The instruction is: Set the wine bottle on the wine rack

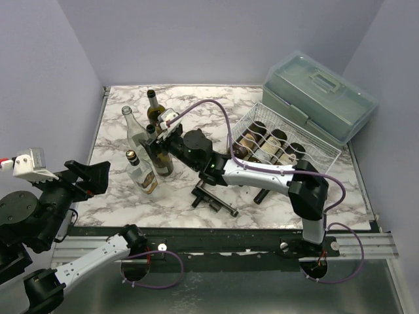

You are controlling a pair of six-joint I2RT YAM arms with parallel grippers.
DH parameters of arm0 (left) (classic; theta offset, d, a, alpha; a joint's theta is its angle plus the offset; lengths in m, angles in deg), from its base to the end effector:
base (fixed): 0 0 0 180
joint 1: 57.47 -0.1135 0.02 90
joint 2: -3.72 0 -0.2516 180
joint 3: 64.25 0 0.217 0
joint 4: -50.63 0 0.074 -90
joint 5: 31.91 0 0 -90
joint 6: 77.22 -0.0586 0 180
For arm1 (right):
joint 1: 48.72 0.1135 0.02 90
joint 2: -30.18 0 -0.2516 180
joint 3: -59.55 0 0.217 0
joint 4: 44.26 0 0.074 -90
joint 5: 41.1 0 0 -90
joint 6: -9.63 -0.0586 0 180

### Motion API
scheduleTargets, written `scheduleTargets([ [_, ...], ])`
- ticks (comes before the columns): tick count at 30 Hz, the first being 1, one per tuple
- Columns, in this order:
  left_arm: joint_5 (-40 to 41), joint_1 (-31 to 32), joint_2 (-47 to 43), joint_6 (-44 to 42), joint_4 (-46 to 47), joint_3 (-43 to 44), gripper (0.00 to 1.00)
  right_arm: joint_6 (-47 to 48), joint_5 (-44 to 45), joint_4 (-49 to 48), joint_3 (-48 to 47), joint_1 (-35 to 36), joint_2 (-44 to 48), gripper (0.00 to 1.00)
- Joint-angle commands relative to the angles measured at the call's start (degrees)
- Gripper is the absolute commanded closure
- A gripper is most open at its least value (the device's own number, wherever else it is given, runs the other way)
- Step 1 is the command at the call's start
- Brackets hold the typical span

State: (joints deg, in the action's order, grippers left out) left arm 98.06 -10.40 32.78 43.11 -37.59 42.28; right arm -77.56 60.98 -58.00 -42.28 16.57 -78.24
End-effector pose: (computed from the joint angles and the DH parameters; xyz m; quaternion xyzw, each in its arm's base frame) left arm 0.0030 0.0520 0.4254 -0.1103 0.7479 -0.1693 0.6323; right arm 0.1973 0.3994 0.3436 -0.3030 0.5893 0.3272 0.6736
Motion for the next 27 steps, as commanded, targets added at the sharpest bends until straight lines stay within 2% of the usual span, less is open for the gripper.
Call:
scheduleTargets([
  [1,-1.9,0.3,-0.8,-1.5,-1.5,0.4,0.01,0.2,3.8,-3.3,-3.8,-0.1,-4.8,0.18],
  [7,0.3,0.5,-1.5,-1.6,-4.0,1.4,0.01,-0.5,3.4,-2.9,-6.5,-1.0,-9.6,0.24],
  [11,1.5,0.8,-3.0,-0.8,-4.2,1.7,0.01,0.3,3.5,-3.4,-7.1,-1.2,-11.6,0.33],
  [20,2.9,3.1,-3.0,0.9,-4.0,2.4,0.01,5.0,2.8,-6.5,-5.7,-1.6,-12.0,0.67],
  [25,3.1,3.6,-2.5,1.4,-3.6,1.6,0.01,7.8,2.2,-8.7,-2.4,-1.7,-7.3,0.91],
  [26,3.1,3.7,-2.4,1.5,-3.5,1.5,0.01,8.7,2.0,-9.0,-1.6,-1.7,-5.9,0.99],
  [27,3.2,3.8,-2.3,1.5,-3.4,1.3,0.01,9.5,1.6,-9.4,-0.8,-1.7,-4.3,0.99],
])
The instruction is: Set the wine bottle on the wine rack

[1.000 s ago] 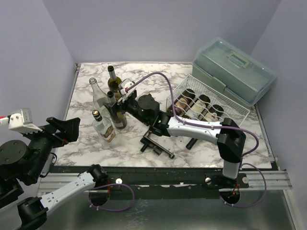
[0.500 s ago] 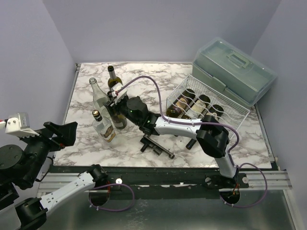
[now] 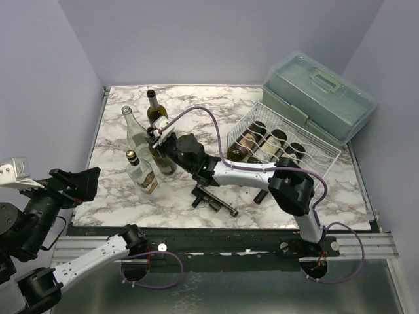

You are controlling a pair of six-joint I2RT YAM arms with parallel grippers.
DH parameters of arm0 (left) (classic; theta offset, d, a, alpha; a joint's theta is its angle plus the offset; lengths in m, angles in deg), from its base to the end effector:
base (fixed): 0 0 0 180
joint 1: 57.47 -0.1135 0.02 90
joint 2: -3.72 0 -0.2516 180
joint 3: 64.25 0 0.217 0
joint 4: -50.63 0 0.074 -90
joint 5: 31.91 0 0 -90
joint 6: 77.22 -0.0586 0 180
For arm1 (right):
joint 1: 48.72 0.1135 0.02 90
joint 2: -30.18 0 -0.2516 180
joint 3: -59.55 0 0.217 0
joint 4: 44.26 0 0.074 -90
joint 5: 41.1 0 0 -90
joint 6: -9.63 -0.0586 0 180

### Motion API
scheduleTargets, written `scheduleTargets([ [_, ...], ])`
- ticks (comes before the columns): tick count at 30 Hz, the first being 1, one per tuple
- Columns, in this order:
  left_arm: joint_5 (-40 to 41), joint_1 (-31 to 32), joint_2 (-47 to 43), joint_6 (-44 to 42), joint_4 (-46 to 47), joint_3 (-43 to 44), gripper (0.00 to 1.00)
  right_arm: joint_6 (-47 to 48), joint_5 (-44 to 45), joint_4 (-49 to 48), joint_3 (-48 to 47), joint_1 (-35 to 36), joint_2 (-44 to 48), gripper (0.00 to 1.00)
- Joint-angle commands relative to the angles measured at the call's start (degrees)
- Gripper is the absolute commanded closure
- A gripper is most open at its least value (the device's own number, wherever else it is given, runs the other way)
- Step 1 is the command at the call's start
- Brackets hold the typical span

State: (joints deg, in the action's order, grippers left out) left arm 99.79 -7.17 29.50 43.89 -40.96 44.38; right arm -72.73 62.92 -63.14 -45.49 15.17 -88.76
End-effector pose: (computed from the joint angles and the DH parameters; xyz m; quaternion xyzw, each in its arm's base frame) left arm -0.0104 0.0735 0.4203 -0.1103 0.7379 -0.1921 0.6375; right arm 0.2252 0.4272 0.2929 -0.3190 0.5968 0.2722 0.6841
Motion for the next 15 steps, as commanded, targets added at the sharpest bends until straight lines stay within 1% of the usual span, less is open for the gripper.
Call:
scheduleTargets([
  [1,1.4,0.7,1.2,0.7,0.0,-0.8,0.01,5.4,-1.1,-5.3,3.8,-0.3,7.9,0.99],
  [4,1.5,0.9,1.9,0.8,0.4,-1.0,0.01,7.4,-4.2,-8.8,8.6,-0.4,14.1,0.99],
  [7,1.4,1.1,2.6,0.9,1.1,-1.6,0.01,9.2,-9.9,-7.0,11.3,-0.4,20.4,0.99],
  [10,0.9,1.2,3.1,0.9,2.1,-2.5,0.01,12.7,-18.5,-1.3,14.1,-0.4,26.6,0.99],
  [13,0.5,1.3,4.0,0.8,3.1,-3.5,0.01,17.0,-27.8,8.4,16.2,-0.4,33.4,0.99],
  [15,0.2,1.3,4.9,0.6,3.9,-4.0,0.01,19.3,-31.5,15.5,16.7,-0.4,37.1,0.99],
])
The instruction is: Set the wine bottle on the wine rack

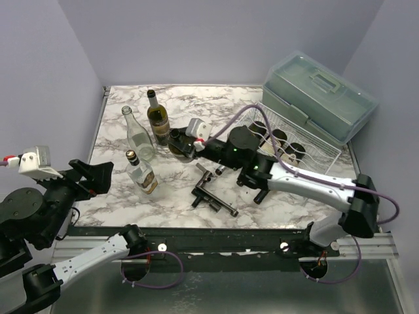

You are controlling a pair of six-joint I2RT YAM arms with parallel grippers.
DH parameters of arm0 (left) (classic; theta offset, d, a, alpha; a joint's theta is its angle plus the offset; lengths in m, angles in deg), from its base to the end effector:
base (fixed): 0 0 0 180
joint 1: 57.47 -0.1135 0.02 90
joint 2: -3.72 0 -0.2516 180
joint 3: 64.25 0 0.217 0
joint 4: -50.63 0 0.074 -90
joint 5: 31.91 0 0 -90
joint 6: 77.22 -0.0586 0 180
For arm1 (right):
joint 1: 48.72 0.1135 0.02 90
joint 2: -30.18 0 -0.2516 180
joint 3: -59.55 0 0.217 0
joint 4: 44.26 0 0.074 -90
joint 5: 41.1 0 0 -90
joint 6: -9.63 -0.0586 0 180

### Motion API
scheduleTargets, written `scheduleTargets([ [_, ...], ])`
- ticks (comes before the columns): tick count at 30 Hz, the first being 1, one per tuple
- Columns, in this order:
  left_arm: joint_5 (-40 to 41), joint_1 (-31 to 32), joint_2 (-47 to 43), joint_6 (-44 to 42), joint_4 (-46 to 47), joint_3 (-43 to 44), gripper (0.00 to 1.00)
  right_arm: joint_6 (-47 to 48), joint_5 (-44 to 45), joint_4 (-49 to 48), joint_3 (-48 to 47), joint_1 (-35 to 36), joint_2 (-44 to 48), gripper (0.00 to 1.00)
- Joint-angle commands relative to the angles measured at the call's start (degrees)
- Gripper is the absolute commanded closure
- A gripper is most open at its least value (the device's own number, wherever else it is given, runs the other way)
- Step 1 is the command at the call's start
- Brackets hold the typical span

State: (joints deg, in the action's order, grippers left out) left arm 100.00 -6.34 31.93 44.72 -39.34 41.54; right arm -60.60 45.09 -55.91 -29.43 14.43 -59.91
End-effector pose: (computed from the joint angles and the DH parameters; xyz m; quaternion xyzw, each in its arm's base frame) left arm 0.0053 0.0558 0.4191 -0.0997 0.7549 -0.1794 0.6229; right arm 0.1626 0.3297 0.3851 -0.4421 0.4618 0.3038 0.7064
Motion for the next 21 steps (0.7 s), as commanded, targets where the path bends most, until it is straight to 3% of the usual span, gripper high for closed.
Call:
scheduleTargets([
  [1,-0.1,0.5,2.8,-0.5,2.8,-1.4,0.01,8.0,-14.3,11.1,0.9,0.3,10.2,0.99],
  [10,-2.6,0.6,7.9,-1.5,6.8,-4.2,0.01,16.9,-11.2,35.0,7.5,0.3,23.9,0.99],
  [16,-3.1,0.6,9.5,-1.8,10.1,-6.4,0.01,21.1,-12.8,52.9,5.9,0.3,29.3,0.99],
  [21,-4.0,0.6,10.8,-1.7,11.9,-7.4,0.01,22.8,-15.4,59.3,6.3,0.3,33.1,0.99],
])
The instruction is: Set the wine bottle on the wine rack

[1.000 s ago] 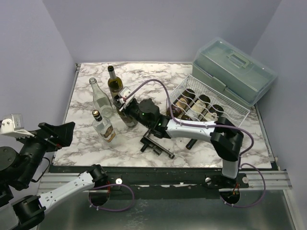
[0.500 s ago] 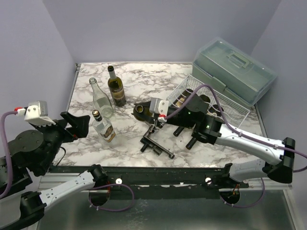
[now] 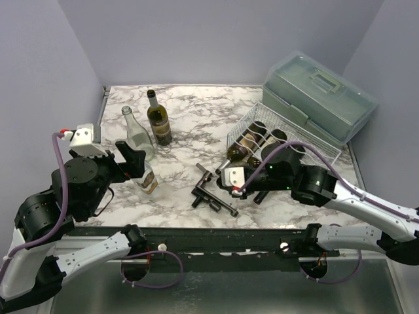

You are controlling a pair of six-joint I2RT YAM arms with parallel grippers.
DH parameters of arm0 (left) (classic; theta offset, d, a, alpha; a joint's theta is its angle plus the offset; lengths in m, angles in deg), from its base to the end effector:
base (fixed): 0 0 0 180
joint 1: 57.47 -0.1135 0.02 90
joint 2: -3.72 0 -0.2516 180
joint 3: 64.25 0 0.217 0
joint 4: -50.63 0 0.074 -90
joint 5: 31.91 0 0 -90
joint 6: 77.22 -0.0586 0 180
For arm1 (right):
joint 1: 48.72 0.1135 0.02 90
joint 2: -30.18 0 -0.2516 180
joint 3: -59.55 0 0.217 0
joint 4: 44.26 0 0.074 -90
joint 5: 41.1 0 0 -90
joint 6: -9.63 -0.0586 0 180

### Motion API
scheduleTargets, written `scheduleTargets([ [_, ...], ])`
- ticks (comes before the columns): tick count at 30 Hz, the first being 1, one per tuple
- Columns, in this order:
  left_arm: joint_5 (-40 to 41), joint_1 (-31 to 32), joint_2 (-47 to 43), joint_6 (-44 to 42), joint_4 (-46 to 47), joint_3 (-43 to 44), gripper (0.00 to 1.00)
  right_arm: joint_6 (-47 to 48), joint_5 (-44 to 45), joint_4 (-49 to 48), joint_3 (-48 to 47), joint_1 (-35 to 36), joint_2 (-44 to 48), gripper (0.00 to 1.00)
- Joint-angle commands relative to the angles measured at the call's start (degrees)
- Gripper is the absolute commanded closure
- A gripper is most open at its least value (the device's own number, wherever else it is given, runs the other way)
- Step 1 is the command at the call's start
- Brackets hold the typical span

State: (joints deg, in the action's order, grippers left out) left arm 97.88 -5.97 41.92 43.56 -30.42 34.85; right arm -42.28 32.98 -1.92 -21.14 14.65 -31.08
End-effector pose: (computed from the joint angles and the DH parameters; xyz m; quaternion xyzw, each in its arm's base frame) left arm 0.0540 -0.0076 0.4177 -0.0530 0.7934 -0.1440 0.5890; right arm 0.0859 0.2072 0.3555 -0.6875 0.4632 0.2324 0.5087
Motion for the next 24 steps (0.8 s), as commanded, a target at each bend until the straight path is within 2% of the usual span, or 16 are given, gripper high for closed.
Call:
scheduleTargets([
  [1,-2.1,0.2,1.1,-0.6,3.2,-0.8,0.01,4.9,-3.9,6.7,-1.8,0.1,4.4,0.99],
  [5,-2.6,0.2,1.7,-0.6,3.6,-0.9,0.01,8.6,-6.8,11.9,0.0,0.2,5.0,1.0],
  [14,-2.8,0.2,0.1,-0.1,3.5,-1.5,0.01,10.6,-7.2,17.5,5.6,1.8,5.3,0.99],
  [24,-2.4,0.2,-1.3,0.2,3.1,-2.3,0.01,8.8,-7.8,26.5,-1.5,5.8,1.0,1.0],
])
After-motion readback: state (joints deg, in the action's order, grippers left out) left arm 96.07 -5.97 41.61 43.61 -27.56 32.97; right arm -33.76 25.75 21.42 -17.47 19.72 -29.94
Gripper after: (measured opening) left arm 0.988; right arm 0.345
